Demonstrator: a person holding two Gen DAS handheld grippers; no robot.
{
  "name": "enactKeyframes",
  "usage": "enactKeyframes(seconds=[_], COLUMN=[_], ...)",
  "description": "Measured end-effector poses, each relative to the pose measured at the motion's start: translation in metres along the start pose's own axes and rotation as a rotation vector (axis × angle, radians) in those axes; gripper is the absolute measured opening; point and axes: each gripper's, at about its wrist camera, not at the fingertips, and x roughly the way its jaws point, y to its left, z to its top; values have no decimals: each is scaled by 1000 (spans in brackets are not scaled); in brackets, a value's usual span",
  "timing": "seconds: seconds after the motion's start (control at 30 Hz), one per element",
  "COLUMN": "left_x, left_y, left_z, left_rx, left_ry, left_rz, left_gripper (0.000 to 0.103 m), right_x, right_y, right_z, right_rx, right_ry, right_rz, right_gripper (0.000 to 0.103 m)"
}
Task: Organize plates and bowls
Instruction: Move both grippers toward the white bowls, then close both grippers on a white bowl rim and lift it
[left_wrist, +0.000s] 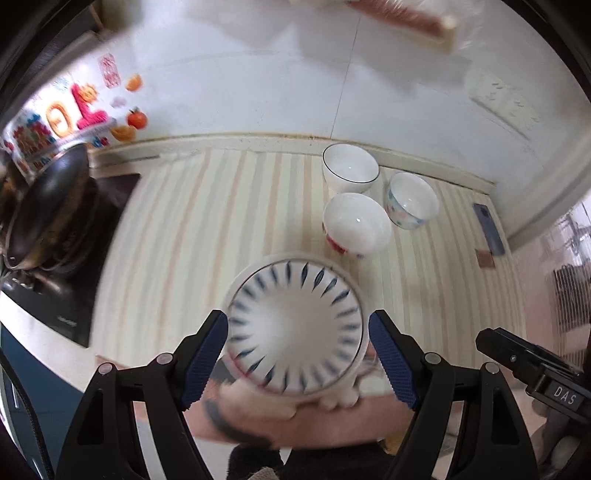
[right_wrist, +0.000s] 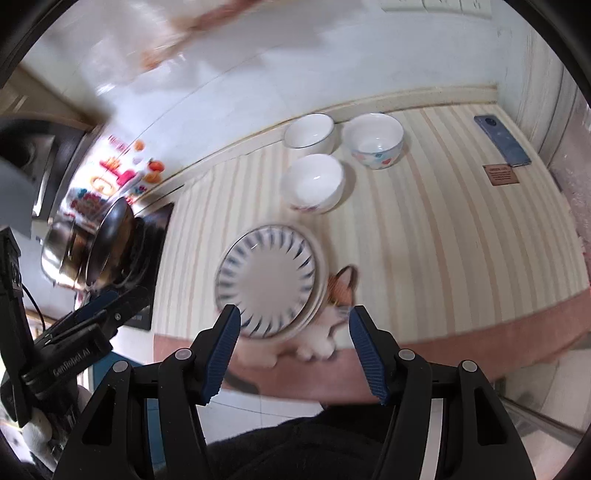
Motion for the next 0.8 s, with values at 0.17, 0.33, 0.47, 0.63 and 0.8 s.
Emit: enactKeyframes(seconds=[0.17, 0.33, 0.47, 0.63, 0.8], left_x=[71, 138, 185, 222, 231], left_y=[-15, -22, -25, -29, -36], left_z=[49, 82, 103, 112, 108], left_rx=[-69, -70, -44, -11, 37], left_ry=[79, 172, 240, 280, 267], left_rz=[13, 33, 23, -3, -10], left_gripper=[78, 61, 38, 28, 23], right_x=[54, 124, 178, 226, 260], right_y=[-47, -73, -79, -78, -79], right_z=[69, 126, 155, 178, 185], right_rx=[1, -20, 5, 27, 40], right_ry=[63, 139, 208, 214, 241], right_rz=[40, 52, 82, 100, 81], right_gripper=[64, 64, 62, 41, 16])
